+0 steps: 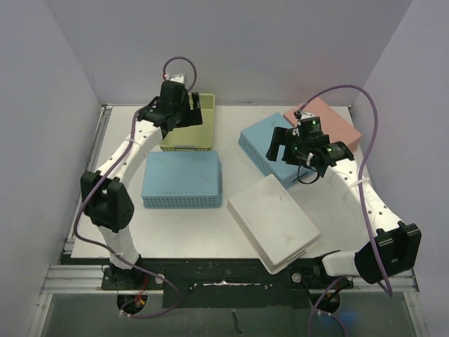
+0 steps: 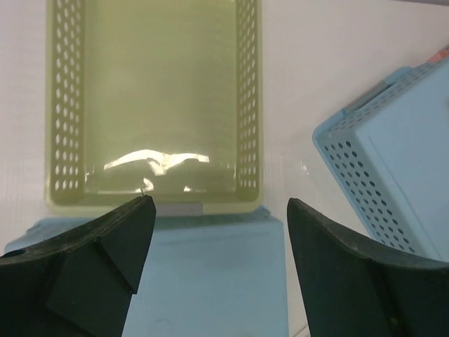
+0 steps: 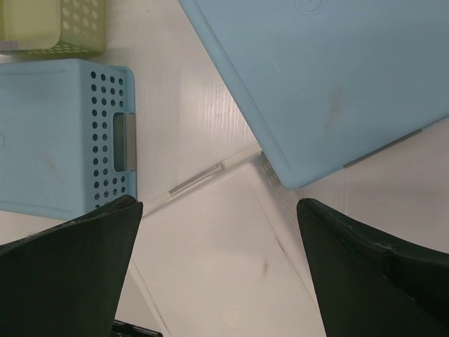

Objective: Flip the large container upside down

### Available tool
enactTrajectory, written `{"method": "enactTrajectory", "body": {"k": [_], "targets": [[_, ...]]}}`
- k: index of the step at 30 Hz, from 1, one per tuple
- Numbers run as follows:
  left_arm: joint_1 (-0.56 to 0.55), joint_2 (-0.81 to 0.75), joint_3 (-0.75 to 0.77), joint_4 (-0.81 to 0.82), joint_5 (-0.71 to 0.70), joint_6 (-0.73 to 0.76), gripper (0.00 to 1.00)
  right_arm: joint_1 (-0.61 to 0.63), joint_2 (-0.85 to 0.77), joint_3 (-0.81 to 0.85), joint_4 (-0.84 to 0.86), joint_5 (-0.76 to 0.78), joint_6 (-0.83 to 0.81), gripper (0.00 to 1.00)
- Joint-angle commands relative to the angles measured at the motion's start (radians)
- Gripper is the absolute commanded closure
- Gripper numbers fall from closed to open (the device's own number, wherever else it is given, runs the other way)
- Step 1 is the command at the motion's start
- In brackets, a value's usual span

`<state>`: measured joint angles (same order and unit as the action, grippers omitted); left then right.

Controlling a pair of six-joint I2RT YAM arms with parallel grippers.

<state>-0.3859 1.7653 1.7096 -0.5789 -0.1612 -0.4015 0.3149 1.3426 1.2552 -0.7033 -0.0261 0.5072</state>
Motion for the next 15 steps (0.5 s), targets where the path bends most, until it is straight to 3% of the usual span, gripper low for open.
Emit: {"method": "enactTrajectory", "body": {"k": [1,9,15], "targets": [[0.008,0.18,0.219,0.014,0.062,0.032,0.25,0.007,-0.034,0.007,0.006,0.044,0.005,0.0],[-0.011,0.599,0.699,-0.123,0.11,0.054,0.27,0.004,-0.017,0.042,-0.033,0.102,-0.016,0.0],[-0.015,0.71,0.737,-0.102,0.109,0.061,0.29,-0.007,0.01,0.046,-0.03,0.112,-0.019,0.01]]}}
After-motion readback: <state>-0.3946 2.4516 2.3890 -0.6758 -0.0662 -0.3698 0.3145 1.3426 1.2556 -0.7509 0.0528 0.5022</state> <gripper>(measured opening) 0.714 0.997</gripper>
